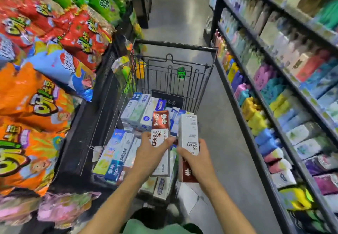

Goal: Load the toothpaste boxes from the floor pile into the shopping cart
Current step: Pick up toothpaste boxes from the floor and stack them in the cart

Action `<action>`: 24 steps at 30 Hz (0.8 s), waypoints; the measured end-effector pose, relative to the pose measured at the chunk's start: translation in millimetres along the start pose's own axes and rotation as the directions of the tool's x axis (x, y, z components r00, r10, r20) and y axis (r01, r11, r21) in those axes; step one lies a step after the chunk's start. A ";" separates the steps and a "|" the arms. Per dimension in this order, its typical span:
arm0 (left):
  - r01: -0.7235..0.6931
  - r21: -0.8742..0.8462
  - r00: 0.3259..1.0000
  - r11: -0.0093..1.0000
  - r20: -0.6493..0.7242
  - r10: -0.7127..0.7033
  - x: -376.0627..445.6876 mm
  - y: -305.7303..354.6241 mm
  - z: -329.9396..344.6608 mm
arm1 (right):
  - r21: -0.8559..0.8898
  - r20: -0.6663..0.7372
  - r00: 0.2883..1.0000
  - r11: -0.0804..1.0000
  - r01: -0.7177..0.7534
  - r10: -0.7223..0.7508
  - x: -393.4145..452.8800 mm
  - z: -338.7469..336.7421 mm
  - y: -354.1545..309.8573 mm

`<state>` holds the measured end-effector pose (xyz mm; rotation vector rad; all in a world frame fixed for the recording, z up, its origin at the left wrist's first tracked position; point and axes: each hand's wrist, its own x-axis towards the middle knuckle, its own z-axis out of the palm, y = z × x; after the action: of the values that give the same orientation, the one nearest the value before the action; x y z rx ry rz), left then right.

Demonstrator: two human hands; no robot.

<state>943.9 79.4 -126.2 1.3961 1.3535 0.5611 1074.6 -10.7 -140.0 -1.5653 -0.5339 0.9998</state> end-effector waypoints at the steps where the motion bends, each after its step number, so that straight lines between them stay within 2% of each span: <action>1: -0.005 0.025 1.000 1.000 0.000 0.005 10.8 -0.2 -1.0 | 0.002 -0.010 1.000 1.000 -0.012 0.012 9.7 3.6 2.1; 7: -0.056 0.221 0.998 0.974 0.030 0.051 105.6 -13.3 -1.2 | 0.025 -0.101 0.990 0.995 -0.098 0.100 69.0 33.8 10.8; 12: -0.084 0.344 0.992 0.935 0.115 0.047 183.8 -18.7 0.4 | 0.042 -0.223 0.961 0.987 -0.157 0.162 120.7 64.4 21.0; 15: -0.096 0.462 0.988 0.882 0.155 0.026 228.9 -26.4 3.9 | -0.007 -0.296 0.941 0.985 -0.172 0.162 158.2 73.9 28.7; 18: -0.152 0.603 0.979 0.783 0.199 0.036 266.6 -32.3 12.1 | -0.025 -0.344 0.921 0.979 -0.202 0.181 190.4 79.4 35.5; 24: -0.199 0.662 0.955 0.723 0.296 -0.009 329.6 -52.5 49.0 | -0.043 -0.400 0.895 0.971 -0.236 0.200 232.1 79.8 58.3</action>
<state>1046.3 352.1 -296.4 2.0697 1.3075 -0.1262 1122.1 202.3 -266.4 -1.8802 -0.1237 0.8002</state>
